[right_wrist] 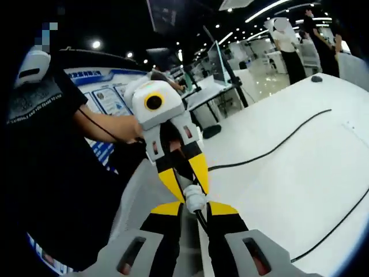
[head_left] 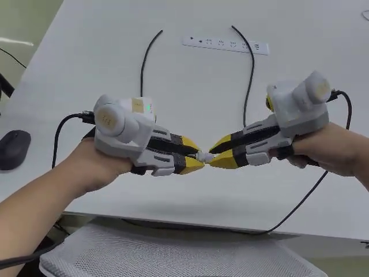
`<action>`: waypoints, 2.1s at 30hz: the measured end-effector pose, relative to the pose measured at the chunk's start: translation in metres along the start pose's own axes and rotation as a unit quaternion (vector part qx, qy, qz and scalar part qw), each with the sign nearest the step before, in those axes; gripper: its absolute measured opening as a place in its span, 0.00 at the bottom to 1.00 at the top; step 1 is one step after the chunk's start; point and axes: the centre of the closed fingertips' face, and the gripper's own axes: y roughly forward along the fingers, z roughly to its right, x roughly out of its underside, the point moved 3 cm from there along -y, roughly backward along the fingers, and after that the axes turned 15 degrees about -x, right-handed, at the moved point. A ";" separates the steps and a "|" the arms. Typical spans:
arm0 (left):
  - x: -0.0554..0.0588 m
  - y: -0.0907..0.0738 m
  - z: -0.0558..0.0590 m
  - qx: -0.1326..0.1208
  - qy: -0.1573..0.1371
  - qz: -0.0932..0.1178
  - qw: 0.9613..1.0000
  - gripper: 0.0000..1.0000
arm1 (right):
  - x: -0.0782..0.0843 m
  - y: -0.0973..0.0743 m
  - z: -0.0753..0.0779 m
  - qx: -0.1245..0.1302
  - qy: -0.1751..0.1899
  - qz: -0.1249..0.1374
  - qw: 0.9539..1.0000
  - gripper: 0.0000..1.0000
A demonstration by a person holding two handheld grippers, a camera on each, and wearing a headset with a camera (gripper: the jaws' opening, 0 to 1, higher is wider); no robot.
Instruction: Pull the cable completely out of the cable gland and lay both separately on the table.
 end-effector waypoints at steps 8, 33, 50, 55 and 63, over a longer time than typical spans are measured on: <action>0.000 -0.001 0.000 0.007 0.016 0.000 1.000 0.14 | 0.001 0.006 0.003 -0.048 0.058 0.019 0.997 0.10; 0.002 0.001 0.000 0.021 0.012 -0.018 1.000 0.14 | 0.003 0.014 -0.002 -0.035 -0.007 -0.054 0.998 0.07; -0.002 -0.003 -0.003 0.027 -0.068 -0.013 0.997 0.14 | -0.002 0.015 -0.013 0.132 -0.274 -0.178 0.936 0.07; -0.003 -0.003 -0.006 0.028 -0.100 -0.014 0.994 0.14 | -0.002 0.013 -0.013 0.174 -0.328 -0.199 0.907 0.07; -0.004 -0.003 -0.004 0.022 -0.106 -0.016 0.994 0.15 | -0.002 0.013 -0.012 0.193 -0.345 -0.195 0.898 0.08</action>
